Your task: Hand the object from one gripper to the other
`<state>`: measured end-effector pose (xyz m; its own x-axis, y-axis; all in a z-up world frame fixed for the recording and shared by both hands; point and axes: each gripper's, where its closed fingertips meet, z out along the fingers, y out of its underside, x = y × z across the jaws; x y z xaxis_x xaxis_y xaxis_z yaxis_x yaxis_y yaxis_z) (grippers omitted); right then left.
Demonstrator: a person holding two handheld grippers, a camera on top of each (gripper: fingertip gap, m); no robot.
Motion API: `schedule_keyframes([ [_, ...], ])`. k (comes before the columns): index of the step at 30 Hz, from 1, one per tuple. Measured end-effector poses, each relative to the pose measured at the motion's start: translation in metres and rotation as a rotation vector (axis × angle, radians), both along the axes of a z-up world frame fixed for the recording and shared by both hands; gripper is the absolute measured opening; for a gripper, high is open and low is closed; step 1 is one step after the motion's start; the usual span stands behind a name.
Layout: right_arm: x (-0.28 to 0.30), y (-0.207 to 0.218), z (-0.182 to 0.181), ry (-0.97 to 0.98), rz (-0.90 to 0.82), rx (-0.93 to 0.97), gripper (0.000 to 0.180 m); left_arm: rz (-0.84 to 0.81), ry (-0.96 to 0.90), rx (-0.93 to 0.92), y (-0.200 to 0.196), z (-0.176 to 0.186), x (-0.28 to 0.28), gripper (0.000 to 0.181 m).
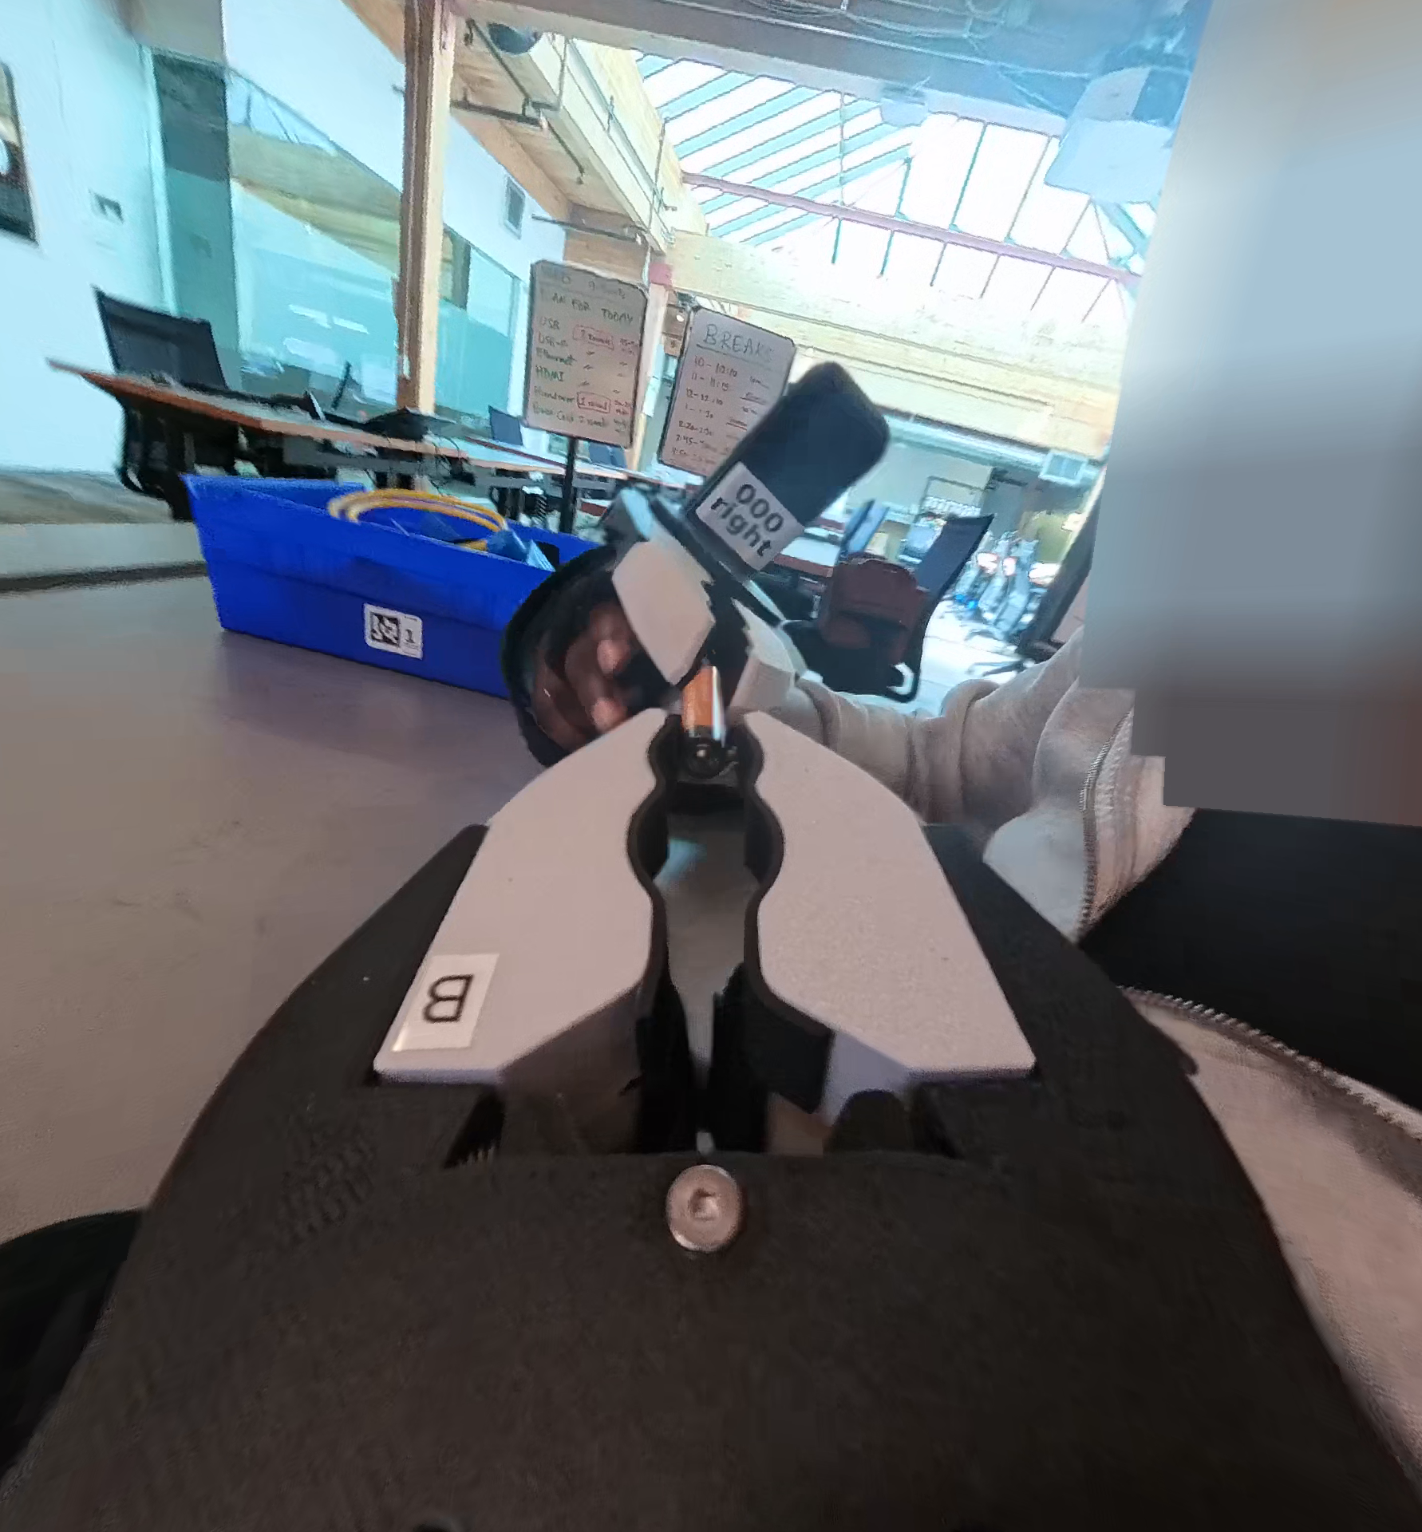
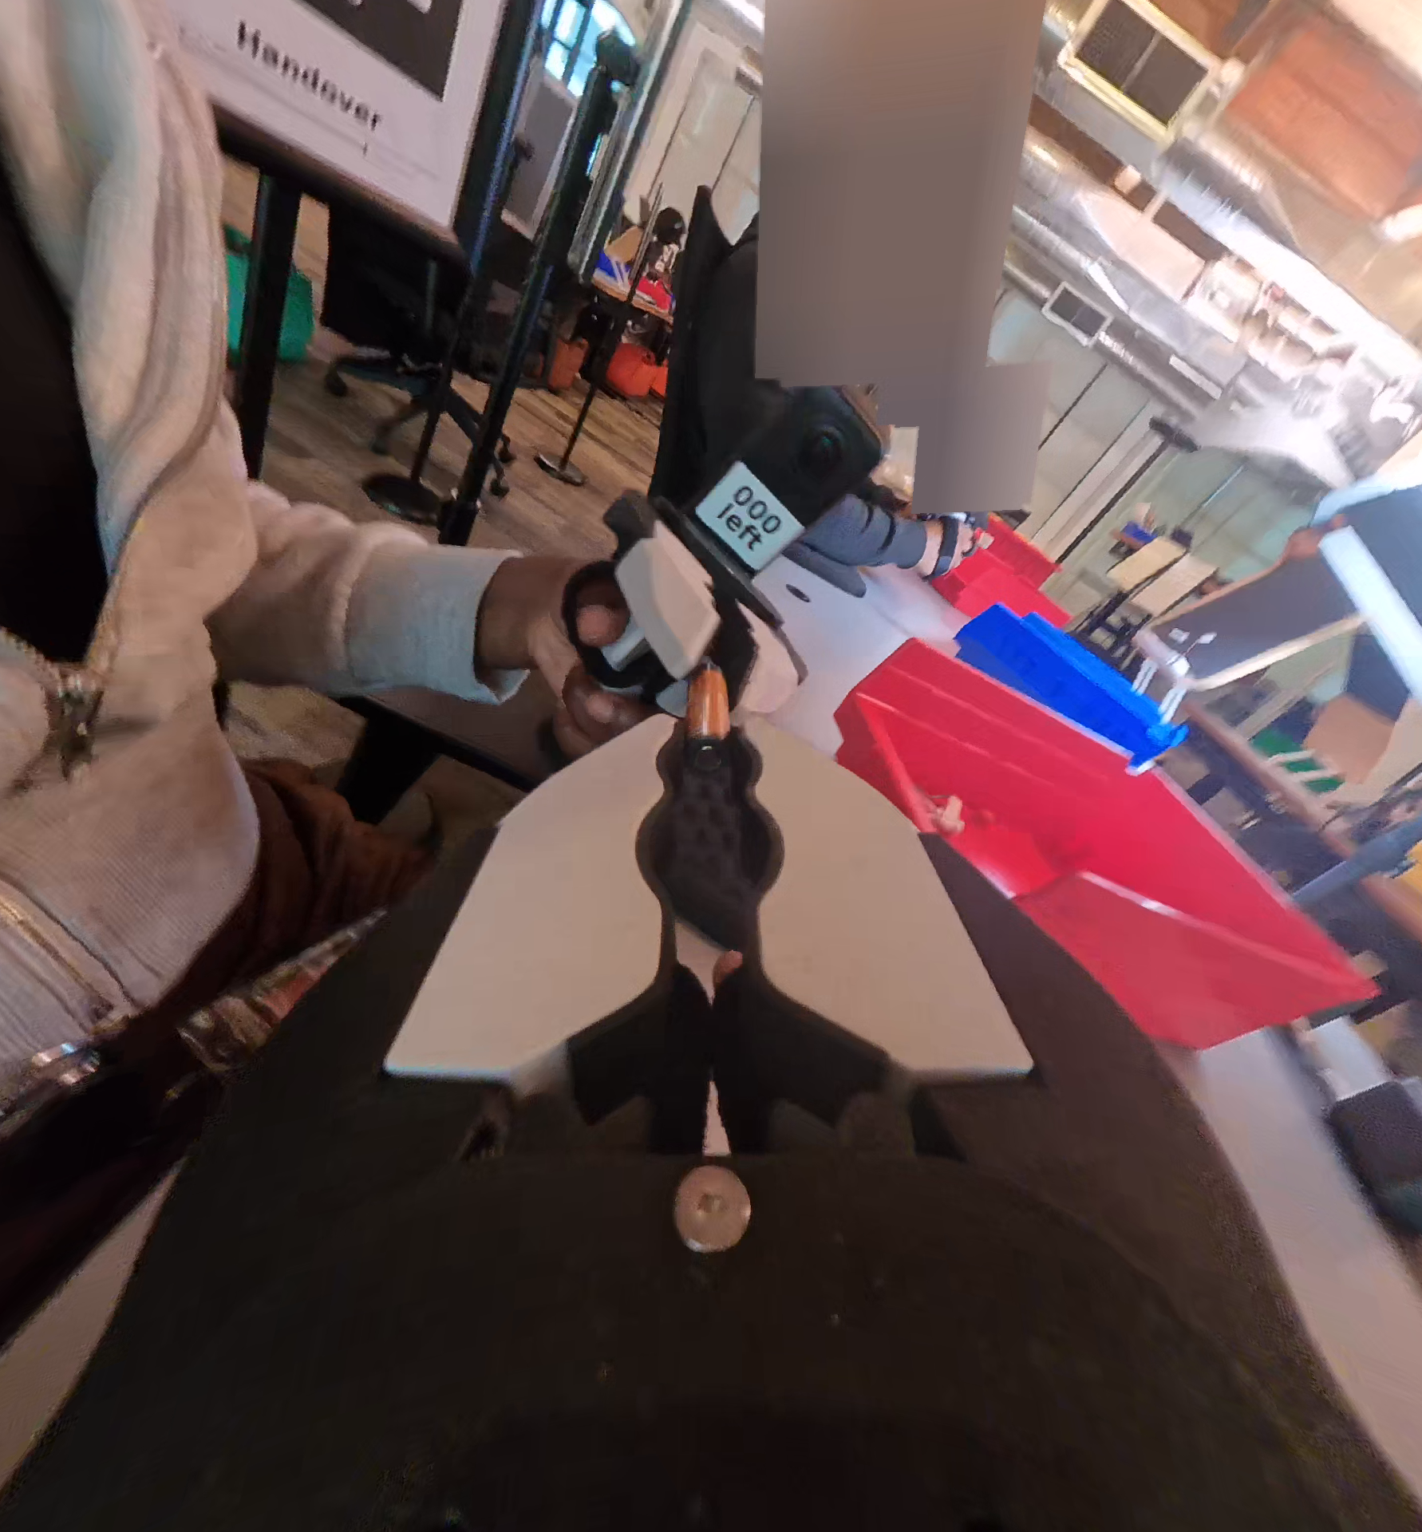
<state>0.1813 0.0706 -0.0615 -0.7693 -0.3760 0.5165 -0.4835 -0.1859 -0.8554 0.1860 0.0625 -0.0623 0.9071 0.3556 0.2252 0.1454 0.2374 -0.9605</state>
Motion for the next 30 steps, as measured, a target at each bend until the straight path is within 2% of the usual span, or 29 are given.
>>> schedule_keyframes([
  [2, -0.004, -0.003, 0.0, -0.142, 0.012, 0.07, 0.011, 0.068, 0.116, -0.079, -0.001, 0.0, 0.0, 0.028],
  [3, -0.006, -0.004, -0.001, -0.231, 0.029, 0.118, 0.011, 0.122, 0.181, -0.141, -0.002, -0.002, -0.002, 0.031],
  [6, -0.009, -0.006, -0.005, -0.46, 0.095, 0.238, 0.01, 0.267, 0.353, -0.332, -0.006, -0.007, -0.008, 0.03],
  [10, -0.006, -0.006, -0.005, -0.553, 0.146, 0.283, 0.01, 0.276, 0.395, -0.386, -0.005, -0.009, -0.007, 0.022],
  [14, -0.006, -0.006, -0.006, -0.541, 0.138, 0.287, 0.01, 0.264, 0.397, -0.411, -0.002, -0.013, -0.007, 0.011],
  [17, -0.006, -0.006, -0.006, -0.523, 0.131, 0.277, 0.01, 0.25, 0.345, -0.386, -0.002, -0.013, -0.008, 0.01],
  [21, -0.006, -0.004, -0.001, -0.279, 0.062, 0.125, 0.025, 0.139, 0.092, -0.186, -0.001, -0.009, -0.007, 0.01],
  [23, -0.006, -0.003, -0.001, -0.1, -0.004, 0.047, 0.026, 0.034, 0.009, -0.078, 0.001, -0.005, -0.001, 0.01],
  [25, -0.002, -0.001, -0.001, 0.013, -0.027, -0.005, 0.023, 0.002, -0.016, -0.044, 0.0, -0.005, 0.001, 0.01],
  [30, 0.002, 0.0, -0.002, 0.039, -0.007, -0.011, 0.018, -0.02, -0.037, -0.085, 0.004, -0.011, 0.003, 0.01],
])
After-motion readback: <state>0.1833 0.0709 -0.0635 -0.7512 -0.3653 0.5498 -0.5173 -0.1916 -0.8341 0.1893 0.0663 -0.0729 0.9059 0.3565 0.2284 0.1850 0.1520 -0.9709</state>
